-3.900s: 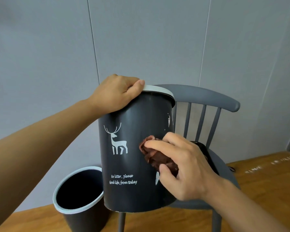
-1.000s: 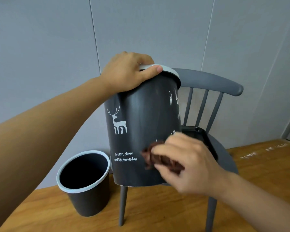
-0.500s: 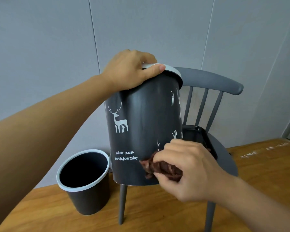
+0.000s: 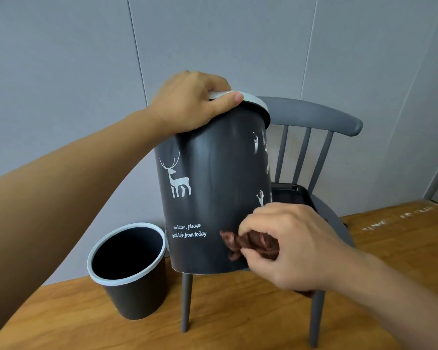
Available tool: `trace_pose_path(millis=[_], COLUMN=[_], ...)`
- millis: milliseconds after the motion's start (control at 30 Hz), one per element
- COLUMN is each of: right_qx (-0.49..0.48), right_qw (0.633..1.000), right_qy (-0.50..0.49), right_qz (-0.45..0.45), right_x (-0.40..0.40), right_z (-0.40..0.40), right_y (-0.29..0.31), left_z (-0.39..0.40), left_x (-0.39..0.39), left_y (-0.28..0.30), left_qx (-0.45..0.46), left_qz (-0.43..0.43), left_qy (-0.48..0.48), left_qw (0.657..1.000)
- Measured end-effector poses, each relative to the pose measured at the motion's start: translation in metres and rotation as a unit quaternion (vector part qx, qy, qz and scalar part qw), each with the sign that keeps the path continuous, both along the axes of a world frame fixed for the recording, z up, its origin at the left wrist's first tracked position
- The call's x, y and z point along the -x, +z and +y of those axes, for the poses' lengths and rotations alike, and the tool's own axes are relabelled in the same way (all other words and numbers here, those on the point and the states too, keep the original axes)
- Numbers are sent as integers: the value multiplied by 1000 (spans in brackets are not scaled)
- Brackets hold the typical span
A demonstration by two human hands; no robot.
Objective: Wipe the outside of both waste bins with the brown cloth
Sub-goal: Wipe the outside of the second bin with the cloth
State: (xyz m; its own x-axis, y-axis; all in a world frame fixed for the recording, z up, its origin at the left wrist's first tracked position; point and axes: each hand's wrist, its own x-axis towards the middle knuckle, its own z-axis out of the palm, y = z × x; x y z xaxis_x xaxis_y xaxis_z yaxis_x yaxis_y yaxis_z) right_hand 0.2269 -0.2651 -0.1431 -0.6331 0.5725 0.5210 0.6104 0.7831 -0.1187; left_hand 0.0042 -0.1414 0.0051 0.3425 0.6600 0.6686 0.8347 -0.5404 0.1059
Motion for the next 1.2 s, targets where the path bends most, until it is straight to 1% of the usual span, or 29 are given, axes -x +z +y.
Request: trace_pose_path(millis=[67,100,200,267,333,467,533,567,600,667,700,733,767,833,900,967,1000,1033,1067,1133,1200], right_qx=[-6,-24,-86,-100,-89,-15,-10,-18,-26,-47,-59,-68,-73,-63,-20,26,35,31,15,-48,-115], right_qw=[1000,999,986,980,985,999,999,999,999,990,985,982,981,988,997,998,998,998,996,984,968], right_qy=[-16,-27,-69,-79,-58,26,36,28,15,-17,-33,-46,-48,-22,26,55,59,59,54,17,-39], right_qz=[-1,19,122,155,139,23,-15,-7,28,132,162,173,171,137,68,-1,-7,16,65,168,218], right_x=[-4,-4,3,10,12,0,-5,-5,-5,-2,0,3,6,6,-1,-6,-7,-8,-7,-1,10], right_z=[2,7,28,38,34,-2,-6,-2,5,21,29,34,35,26,11,-1,-2,0,6,26,48], right_y=[9,16,40,41,27,-11,-9,-2,6,22,26,26,21,6,-7,-10,-7,-1,8,27,45], left_z=[-1,-2,-4,-4,-2,1,0,-1,-1,-1,-1,-1,0,1,2,2,1,0,0,-1,-2], left_x=[-3,-4,-7,-8,-6,2,1,0,-1,-2,-2,-1,0,3,5,5,4,4,3,2,1], left_y=[1,1,1,2,2,1,1,0,1,1,1,0,0,0,0,0,0,0,0,0,0], left_qx=[-1,-2,-6,-10,-10,-4,-5,-4,-4,-4,-3,-2,0,2,2,3,3,1,-1,-5,-7], left_qz=[3,4,13,20,17,3,4,4,4,4,6,6,5,-1,-5,-7,-7,-6,-5,0,2], left_qy=[-2,-3,-8,-9,-6,-1,-1,1,2,1,2,3,4,7,8,5,5,5,5,8,6], left_qw=[1000,1000,1000,1000,1000,1000,1000,1000,1000,1000,1000,1000,1000,1000,1000,1000,1000,1000,1000,1000,1000])
